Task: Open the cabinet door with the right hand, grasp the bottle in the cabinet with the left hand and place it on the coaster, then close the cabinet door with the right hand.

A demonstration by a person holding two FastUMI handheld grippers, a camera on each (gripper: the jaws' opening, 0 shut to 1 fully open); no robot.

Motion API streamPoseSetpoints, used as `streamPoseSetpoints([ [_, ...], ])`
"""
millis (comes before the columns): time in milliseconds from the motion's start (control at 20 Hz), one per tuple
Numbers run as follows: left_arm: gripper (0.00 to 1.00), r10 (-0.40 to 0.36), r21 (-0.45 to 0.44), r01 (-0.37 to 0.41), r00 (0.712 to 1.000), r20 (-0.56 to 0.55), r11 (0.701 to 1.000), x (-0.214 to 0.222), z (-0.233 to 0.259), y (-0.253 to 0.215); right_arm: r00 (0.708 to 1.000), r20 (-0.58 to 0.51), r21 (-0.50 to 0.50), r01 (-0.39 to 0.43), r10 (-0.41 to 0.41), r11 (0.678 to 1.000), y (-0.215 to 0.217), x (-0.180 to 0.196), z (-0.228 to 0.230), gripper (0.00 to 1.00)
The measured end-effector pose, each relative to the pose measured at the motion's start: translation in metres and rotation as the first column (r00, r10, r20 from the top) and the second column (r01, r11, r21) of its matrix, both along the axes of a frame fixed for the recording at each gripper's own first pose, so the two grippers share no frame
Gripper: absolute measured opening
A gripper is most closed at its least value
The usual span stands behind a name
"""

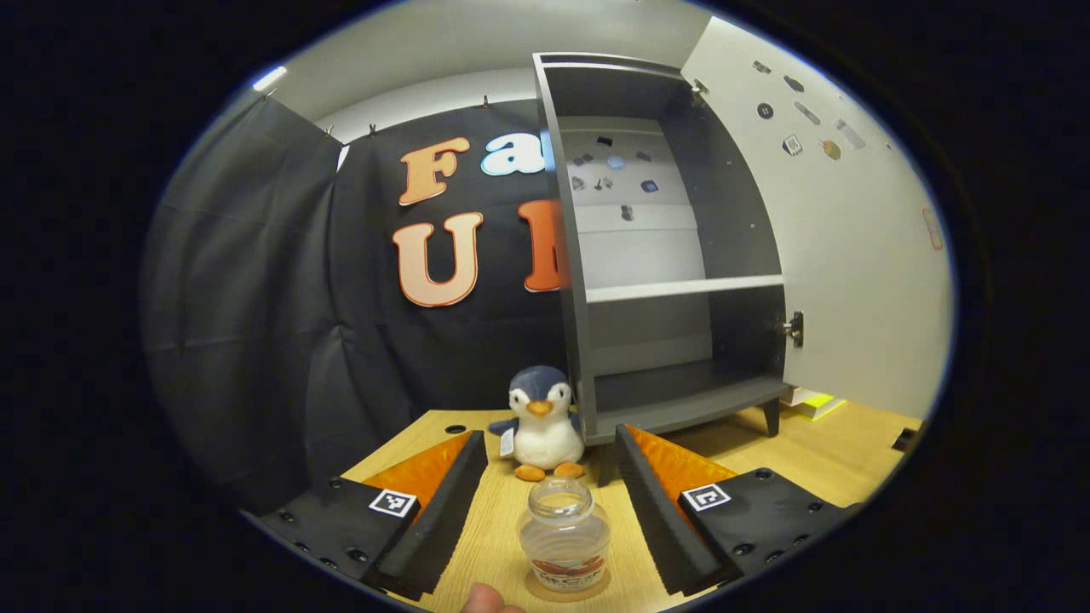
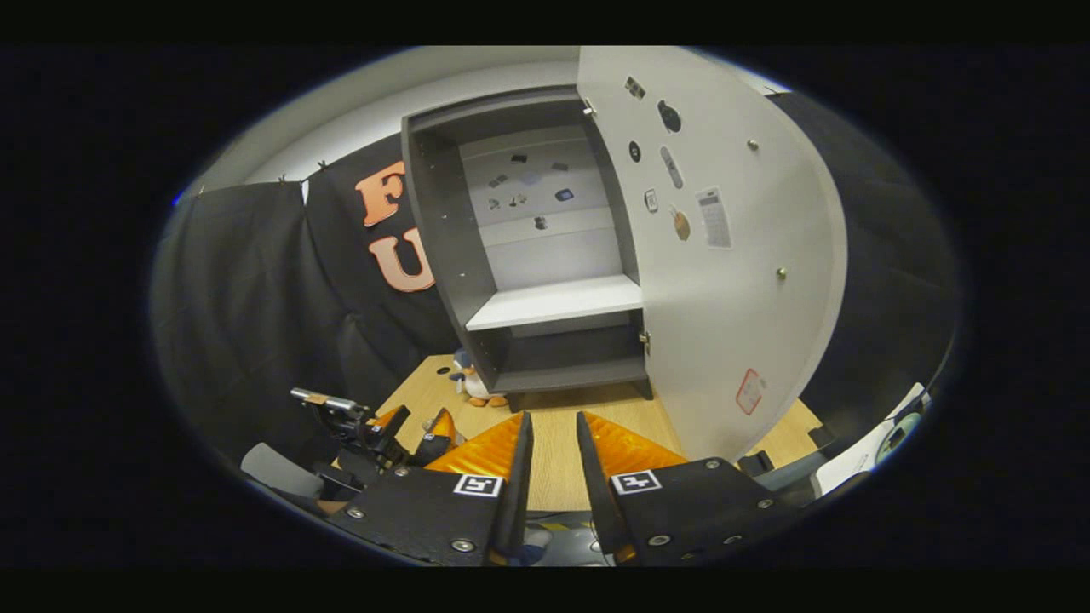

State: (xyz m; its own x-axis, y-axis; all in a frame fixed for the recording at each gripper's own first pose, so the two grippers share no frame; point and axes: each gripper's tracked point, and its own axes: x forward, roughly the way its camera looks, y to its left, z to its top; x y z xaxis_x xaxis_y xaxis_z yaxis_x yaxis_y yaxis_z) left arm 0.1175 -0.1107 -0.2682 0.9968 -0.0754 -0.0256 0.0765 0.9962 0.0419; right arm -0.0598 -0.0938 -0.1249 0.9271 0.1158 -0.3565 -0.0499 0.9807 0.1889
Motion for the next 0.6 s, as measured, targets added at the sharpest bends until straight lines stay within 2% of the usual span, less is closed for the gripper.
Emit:
streamPoseSetpoints([
  [200,1.00,-0.021,-0.026,0.021,1.000,0.007,0.999,-0.008,0.052,-0.005,0.997,0.074,0.016,0.019,-0.020,1.000,-0.012,-0.010,0.029,0.33],
  [250,0.97,-0.016,-0.036,0.016,1.000,0.002,0.999,-0.012,0.063,-0.005,0.995,0.094,0.018,0.026,-0.027,1.000,-0.016,-0.012,0.036,0.32],
  [350,1.00,0.000,-0.067,0.000,1.000,-0.001,0.998,-0.020,0.083,-0.007,0.990,0.133,0.015,0.041,-0.043,0.999,-0.027,-0.015,0.052,0.33],
  [400,0.98,-0.002,-0.076,0.002,1.000,0.001,0.997,-0.023,0.093,-0.011,0.987,0.151,0.012,0.053,-0.054,0.999,-0.035,-0.017,0.060,0.34],
  [450,0.94,-0.003,-0.073,0.003,1.000,0.000,0.997,-0.025,0.099,-0.012,0.983,0.169,0.009,0.066,-0.066,0.998,-0.043,-0.019,0.067,0.34],
  [550,1.00,-0.015,-0.056,0.015,1.000,-0.006,0.998,-0.029,0.104,-0.016,0.975,0.201,0.001,0.095,-0.094,0.995,-0.063,-0.024,0.081,0.34],
  [600,0.97,-0.025,-0.055,0.024,1.000,-0.007,0.998,-0.030,0.108,-0.018,0.969,0.220,-0.007,0.115,-0.111,0.993,-0.076,-0.027,0.089,0.34],
])
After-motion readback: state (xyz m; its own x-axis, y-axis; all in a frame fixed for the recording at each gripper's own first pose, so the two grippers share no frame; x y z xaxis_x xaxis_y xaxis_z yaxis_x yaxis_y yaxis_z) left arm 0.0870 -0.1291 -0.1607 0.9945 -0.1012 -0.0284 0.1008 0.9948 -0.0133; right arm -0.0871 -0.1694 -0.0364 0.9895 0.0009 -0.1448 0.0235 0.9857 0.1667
